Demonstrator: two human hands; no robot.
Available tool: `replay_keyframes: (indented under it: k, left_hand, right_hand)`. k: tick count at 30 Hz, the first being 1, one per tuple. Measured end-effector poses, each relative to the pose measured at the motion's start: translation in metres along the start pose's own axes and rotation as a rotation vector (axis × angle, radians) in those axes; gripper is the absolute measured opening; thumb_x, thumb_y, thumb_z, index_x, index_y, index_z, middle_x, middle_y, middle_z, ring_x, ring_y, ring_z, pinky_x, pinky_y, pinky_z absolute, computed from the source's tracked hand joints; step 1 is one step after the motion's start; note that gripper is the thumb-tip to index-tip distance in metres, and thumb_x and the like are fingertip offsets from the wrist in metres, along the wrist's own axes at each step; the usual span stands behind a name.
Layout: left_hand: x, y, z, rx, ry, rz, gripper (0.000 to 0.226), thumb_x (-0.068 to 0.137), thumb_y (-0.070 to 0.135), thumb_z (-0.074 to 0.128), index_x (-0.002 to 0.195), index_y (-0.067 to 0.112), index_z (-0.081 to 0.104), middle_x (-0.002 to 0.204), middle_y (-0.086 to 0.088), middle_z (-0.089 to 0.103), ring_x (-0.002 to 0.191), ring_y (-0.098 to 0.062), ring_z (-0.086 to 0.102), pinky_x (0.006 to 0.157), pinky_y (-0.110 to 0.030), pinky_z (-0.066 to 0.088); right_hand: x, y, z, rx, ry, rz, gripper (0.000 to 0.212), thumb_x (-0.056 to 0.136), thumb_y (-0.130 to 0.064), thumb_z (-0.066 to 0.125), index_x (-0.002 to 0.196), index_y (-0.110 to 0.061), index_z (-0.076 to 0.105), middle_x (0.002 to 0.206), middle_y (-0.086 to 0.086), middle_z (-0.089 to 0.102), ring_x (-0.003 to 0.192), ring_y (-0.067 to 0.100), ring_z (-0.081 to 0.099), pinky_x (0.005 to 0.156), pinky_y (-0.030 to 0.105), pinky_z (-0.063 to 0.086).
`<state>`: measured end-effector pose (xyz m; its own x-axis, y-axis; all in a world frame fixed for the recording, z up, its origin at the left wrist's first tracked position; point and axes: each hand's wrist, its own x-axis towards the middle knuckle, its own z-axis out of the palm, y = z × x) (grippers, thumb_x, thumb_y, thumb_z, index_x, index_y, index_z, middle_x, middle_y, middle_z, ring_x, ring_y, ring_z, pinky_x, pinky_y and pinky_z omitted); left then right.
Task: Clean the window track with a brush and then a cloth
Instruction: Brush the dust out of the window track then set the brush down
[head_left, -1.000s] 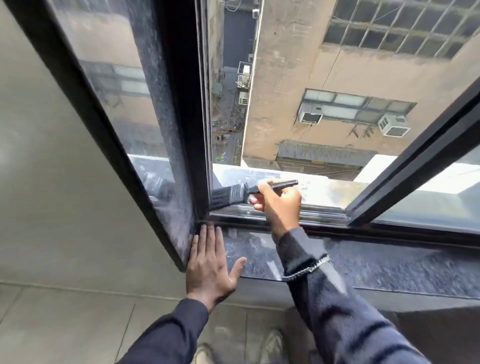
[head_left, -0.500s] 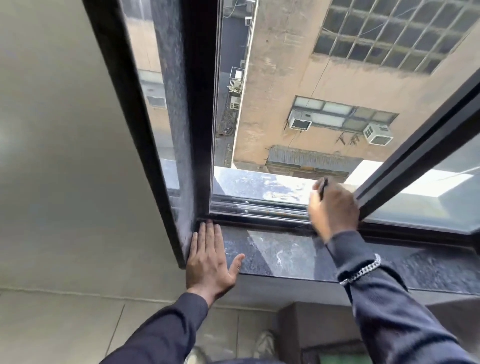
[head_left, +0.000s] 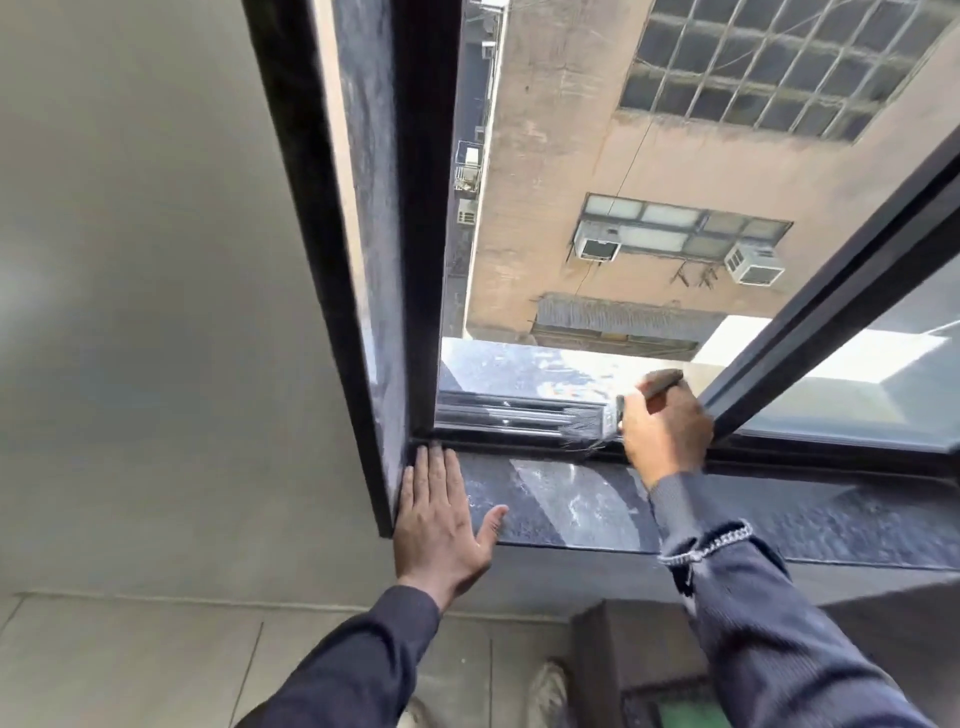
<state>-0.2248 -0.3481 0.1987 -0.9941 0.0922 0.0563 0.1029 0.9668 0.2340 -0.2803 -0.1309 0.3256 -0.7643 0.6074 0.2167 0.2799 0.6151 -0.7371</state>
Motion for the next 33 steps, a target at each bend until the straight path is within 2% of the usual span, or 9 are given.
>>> replay_keyframes:
  k: [5,8,11,15,18,20,25,28,33]
  left_hand:
    - [0.007,0.018,-0.014,-0.191,-0.038,-0.103,0.088,0.093,0.066,0.023,0.155,0.004,0.012,0.165,-0.016,0.015,0.154,-0.028,0.003,0.126,-0.043,-0.001]
    - [0.014,0.064,-0.036,-0.413,0.033,-0.038,0.070,0.097,0.051,0.037,0.148,0.003,0.032,0.155,-0.017,0.038,0.149,-0.034,0.023,0.123,-0.042,0.012]
    - [0.022,0.132,-0.049,-0.659,0.069,0.053,0.051,0.096,0.031,0.055,0.134,-0.003,0.052,0.131,-0.021,0.061,0.126,-0.036,0.052,0.111,-0.045,0.040]
    - [0.036,0.210,-0.042,-0.930,-0.174,-0.181,0.030,0.091,0.023,0.064,0.111,0.003,0.071,0.104,-0.018,0.075,0.099,-0.033,0.068,0.094,-0.042,0.053]
    - [0.037,0.254,-0.030,-1.161,-0.372,-0.332,0.011,0.085,0.006,0.067,0.076,0.007,0.074,0.070,-0.013,0.069,0.057,-0.024,0.059,0.068,-0.040,0.054]
    - [0.040,0.281,-0.018,-1.127,-0.423,-0.368,0.017,0.083,0.000,0.069,0.069,0.009,0.071,0.063,-0.010,0.064,0.049,-0.018,0.052,0.062,-0.034,0.051]
    - [0.052,0.334,0.006,-0.955,-0.339,-0.332,0.009,0.076,0.011,0.078,0.068,0.016,0.077,0.076,-0.006,0.077,0.074,-0.020,0.071,0.083,-0.039,0.061]
    - [0.055,0.353,0.019,-0.825,-0.310,-0.235,0.003,0.076,0.013,0.077,0.076,0.015,0.078,0.085,-0.007,0.078,0.088,-0.029,0.072,0.085,-0.042,0.060]
    - [0.053,0.369,0.029,-0.633,-0.211,-0.073,0.019,0.083,0.014,0.071,0.102,0.009,0.072,0.102,-0.010,0.073,0.100,-0.025,0.066,0.095,-0.033,0.051]
  right_hand:
    - [0.005,0.041,-0.059,0.276,0.031,0.031,0.006,0.086,-0.028,0.068,0.082,-0.028,0.063,0.072,0.003,0.073,0.058,0.014,0.072,0.057,0.026,0.060]
    - [0.010,0.064,-0.085,0.592,0.036,0.196,0.009,0.086,-0.014,0.071,0.091,-0.013,0.063,0.070,0.010,0.070,0.049,0.015,0.069,0.047,0.024,0.056]
    - [0.014,0.094,-0.105,0.820,-0.003,0.346,0.018,0.084,0.000,0.071,0.094,-0.008,0.058,0.071,0.016,0.064,0.043,0.014,0.063,0.041,0.022,0.051]
    - [0.019,0.145,-0.128,0.891,-0.029,0.489,0.023,0.078,-0.002,0.078,0.082,-0.009,0.057,0.061,0.012,0.066,0.045,0.015,0.062,0.042,0.023,0.051]
    - [0.036,0.183,-0.145,0.934,-0.036,0.624,0.028,0.077,-0.002,0.079,0.083,-0.007,0.052,0.060,0.008,0.064,0.049,0.014,0.063,0.044,0.021,0.052]
    - [0.053,0.206,-0.154,0.944,-0.039,0.695,0.029,0.078,0.000,0.078,0.085,-0.007,0.050,0.062,0.009,0.063,0.050,0.015,0.064,0.045,0.022,0.052]
    - [0.096,0.247,-0.166,0.841,-0.002,0.860,0.025,0.077,0.004,0.077,0.073,-0.003,0.054,0.062,0.014,0.065,0.051,0.018,0.064,0.042,0.022,0.052]
    - [0.109,0.263,-0.168,0.827,-0.002,0.938,0.016,0.078,0.009,0.074,0.085,0.005,0.061,0.070,0.018,0.065,0.052,0.020,0.065,0.040,0.021,0.053]
    - [0.109,0.279,-0.174,0.806,0.066,0.951,0.014,0.072,0.012,0.075,0.076,0.005,0.063,0.076,0.025,0.068,0.059,0.025,0.066,0.056,0.030,0.060]
